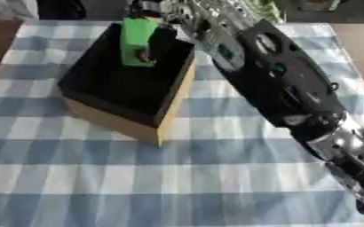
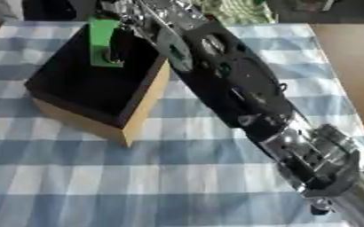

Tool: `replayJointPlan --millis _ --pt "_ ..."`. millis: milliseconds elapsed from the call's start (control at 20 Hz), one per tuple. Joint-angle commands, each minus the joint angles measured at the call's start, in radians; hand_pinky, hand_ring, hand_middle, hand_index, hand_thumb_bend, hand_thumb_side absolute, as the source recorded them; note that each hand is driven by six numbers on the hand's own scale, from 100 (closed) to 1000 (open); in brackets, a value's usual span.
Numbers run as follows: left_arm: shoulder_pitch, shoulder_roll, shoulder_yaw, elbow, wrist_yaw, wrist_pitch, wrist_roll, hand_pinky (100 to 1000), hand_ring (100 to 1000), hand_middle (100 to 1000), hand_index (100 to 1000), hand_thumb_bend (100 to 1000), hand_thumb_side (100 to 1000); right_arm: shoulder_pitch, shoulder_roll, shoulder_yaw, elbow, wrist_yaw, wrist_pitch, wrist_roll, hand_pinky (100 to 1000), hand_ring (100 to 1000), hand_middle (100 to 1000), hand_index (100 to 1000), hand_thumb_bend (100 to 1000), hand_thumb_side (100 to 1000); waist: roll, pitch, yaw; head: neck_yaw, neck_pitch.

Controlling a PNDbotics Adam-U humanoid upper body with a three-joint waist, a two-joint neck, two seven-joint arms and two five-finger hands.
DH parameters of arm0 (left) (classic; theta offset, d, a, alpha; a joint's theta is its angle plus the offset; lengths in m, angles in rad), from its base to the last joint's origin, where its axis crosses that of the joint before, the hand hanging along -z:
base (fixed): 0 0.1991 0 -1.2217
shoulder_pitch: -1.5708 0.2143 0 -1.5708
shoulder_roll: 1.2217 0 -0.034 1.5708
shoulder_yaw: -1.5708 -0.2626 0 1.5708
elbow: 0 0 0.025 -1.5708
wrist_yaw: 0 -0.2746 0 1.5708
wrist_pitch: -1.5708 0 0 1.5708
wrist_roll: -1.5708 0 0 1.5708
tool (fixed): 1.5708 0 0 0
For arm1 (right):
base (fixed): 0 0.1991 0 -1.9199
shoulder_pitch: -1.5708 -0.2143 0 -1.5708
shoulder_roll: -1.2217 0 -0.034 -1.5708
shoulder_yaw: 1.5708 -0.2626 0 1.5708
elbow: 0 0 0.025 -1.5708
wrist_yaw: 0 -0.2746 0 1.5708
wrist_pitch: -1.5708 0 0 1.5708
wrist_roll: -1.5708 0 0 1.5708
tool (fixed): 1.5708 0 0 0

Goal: Pick up objects on the table and place them in the box.

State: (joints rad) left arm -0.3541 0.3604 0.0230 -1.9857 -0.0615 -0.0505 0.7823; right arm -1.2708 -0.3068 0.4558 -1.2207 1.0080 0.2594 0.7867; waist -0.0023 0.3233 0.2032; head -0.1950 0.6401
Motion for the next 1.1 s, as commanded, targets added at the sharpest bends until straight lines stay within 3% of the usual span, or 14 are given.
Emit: replayJointPlan --millis 50,450,750,900,1100 --pt "-0.012 0.016 0.005 -0.014 0.0 0.0 -0.002 628 686 573 722 174 377 -0.025 -0.018 -0.012 -0.021 0.026 -0.016 0.015 1000 995 887 986 452 294 0.006 -0.02 -0.001 0.001 -0.004" --pt "-0.014 0.017 0.005 -0.014 -0.001 0.0 -0.002 629 685 573 722 177 377 -0.028 -0.021 -0.013 -0.036 0.025 -0.028 0.044 1000 1000 887 1000 451 327 0.007 -0.027 -0.004 0.003 -0.006" --pt "-0.013 0.019 0.006 -0.014 -0.002 0.0 -0.002 628 686 574 722 179 378 -0.032 -0.036 -0.024 -0.075 0.01 -0.018 0.047 1000 988 868 988 385 269 0.009 -0.031 -0.009 0.005 -0.007" --pt "-0.011 0.021 0.008 -0.014 -0.003 0.0 0.001 628 686 574 722 178 379 -0.029 -0.072 -0.039 -0.145 -0.023 -0.006 0.044 994 976 857 976 314 244 0.01 -0.032 -0.014 0.012 -0.003" --pt "-0.008 0.023 0.011 -0.014 -0.005 0.001 0.006 628 686 575 723 184 381 -0.004 -0.163 -0.073 -0.326 -0.095 0.04 0.032 978 953 818 927 219 159 0.011 -0.033 -0.024 0.03 0.002"
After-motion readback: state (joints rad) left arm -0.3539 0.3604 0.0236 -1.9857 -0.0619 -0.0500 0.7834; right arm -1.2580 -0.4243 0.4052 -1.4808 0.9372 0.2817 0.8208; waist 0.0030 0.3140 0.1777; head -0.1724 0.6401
